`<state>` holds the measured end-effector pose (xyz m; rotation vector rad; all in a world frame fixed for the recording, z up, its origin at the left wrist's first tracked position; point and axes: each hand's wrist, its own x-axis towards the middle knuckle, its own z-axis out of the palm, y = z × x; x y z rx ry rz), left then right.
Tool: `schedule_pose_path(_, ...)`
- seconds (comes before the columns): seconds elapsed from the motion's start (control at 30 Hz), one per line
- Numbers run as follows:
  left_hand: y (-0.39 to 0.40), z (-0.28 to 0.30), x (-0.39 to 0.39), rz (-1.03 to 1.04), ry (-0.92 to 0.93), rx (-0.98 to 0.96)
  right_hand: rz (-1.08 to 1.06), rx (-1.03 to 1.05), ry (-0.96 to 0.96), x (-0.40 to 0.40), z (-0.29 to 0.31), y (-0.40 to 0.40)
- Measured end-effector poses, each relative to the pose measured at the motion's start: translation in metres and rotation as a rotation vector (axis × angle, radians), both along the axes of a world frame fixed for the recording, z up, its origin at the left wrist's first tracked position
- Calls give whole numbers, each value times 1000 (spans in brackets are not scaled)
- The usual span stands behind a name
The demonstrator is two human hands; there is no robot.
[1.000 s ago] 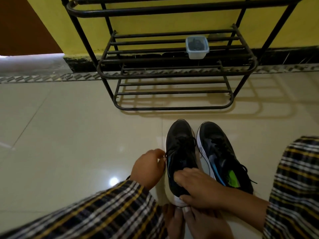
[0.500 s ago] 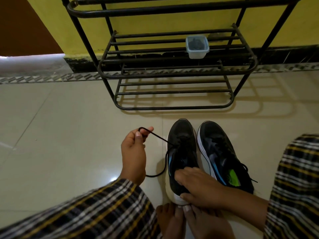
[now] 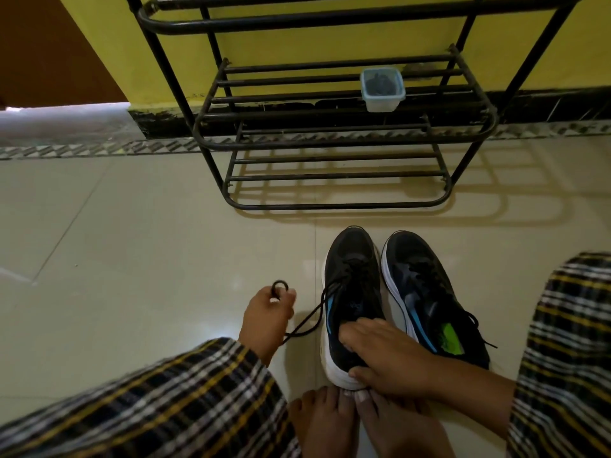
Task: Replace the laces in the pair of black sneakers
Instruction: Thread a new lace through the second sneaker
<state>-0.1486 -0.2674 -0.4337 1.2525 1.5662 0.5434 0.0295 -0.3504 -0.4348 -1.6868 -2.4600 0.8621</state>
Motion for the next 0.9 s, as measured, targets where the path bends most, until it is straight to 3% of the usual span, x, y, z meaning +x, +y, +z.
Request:
schedule_pose_path(0.07,-6,-12,-6,-290,415,104,4,0,-9,0,0,0)
schedule_pose_path(0.13,-12,-18,-11,-482,681,130,10,3,-19,0,1,0)
schedule_pose_path(0.33,-13,-9,-25,-639,994,67,5,-12,-13,-1,5,0)
schedule_pose_path(0.4,-12,13,-25,-636,1034,66,0,-21,-22,-1,5,1)
schedule_pose_path(0.47,-29,37,-8,-625,1009,573,-1,-37,-24,-1,6,2)
schedule_pose_path(0.53,-65,36,7,-588,777,835,5,-41,-21,0,5,3)
schedule_pose_path(0.6,-102,-14,14,-691,653,706,4,-46,-17,0,2,3)
schedule_pose_path(0.67,-118,-73,6,-714,735,657,-8,-46,4,0,0,3)
schedule_pose_path(0.77,-124,-86,4,-793,735,334,-7,-35,-12,0,0,3)
schedule_pose_path(0.9,-122,-82,3,-770,693,427,0,-36,-11,1,0,2)
